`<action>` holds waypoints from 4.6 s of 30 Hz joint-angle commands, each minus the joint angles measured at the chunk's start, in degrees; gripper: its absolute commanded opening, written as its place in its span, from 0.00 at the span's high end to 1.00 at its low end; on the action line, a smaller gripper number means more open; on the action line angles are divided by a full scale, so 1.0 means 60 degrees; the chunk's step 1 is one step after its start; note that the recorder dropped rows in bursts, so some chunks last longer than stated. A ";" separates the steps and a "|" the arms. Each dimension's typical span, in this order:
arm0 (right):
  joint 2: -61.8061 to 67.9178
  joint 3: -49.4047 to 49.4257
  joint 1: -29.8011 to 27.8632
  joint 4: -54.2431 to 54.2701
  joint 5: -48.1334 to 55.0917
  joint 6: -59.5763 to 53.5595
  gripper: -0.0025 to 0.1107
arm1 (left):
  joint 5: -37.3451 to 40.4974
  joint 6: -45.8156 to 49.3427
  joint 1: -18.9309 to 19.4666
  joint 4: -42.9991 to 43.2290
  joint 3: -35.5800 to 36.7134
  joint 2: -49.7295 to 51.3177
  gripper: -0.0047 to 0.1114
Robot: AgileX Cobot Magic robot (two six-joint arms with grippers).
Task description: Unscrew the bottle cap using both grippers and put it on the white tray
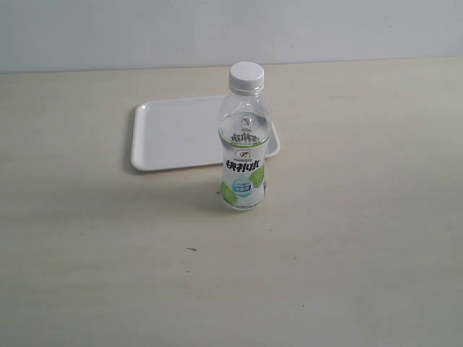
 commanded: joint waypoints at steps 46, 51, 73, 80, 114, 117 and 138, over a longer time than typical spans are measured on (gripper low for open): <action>1.7199 -0.3354 0.0300 -1.0500 -0.7539 0.1182 0.42 | 0.0244 -0.0112 -0.0254 -0.0009 -0.0022 -0.0059 0.96; 1.8170 -0.3438 0.1068 -0.8894 -0.7981 -0.1409 0.40 | 0.0244 -0.0039 -0.0254 -0.0009 -0.0022 -0.0059 0.96; 1.8294 -0.6047 0.2923 -0.7148 -0.5609 -0.0125 0.29 | 0.0244 0.0001 -0.0254 -0.0009 -0.0022 -0.0059 0.96; 1.8301 -0.6047 0.2923 -0.6808 -0.5538 -0.0221 0.23 | 0.0244 0.0001 -0.0254 -0.0009 -0.0022 -0.0059 0.96; 2.0277 -0.6761 0.2923 -0.6590 -0.7155 -0.1947 0.23 | 0.0244 0.0001 -0.0254 -0.0009 -0.0022 -0.0059 0.96; 2.0277 -0.6796 0.2923 -0.6750 -0.7302 -0.1984 0.23 | 0.0244 0.0001 -0.0254 -0.0009 -0.0022 -0.0059 0.96; 2.0557 -0.7426 0.2923 -0.7315 -0.7270 -0.1286 0.23 | 0.0244 0.0001 -0.0254 -0.0009 -0.0022 -0.0059 0.96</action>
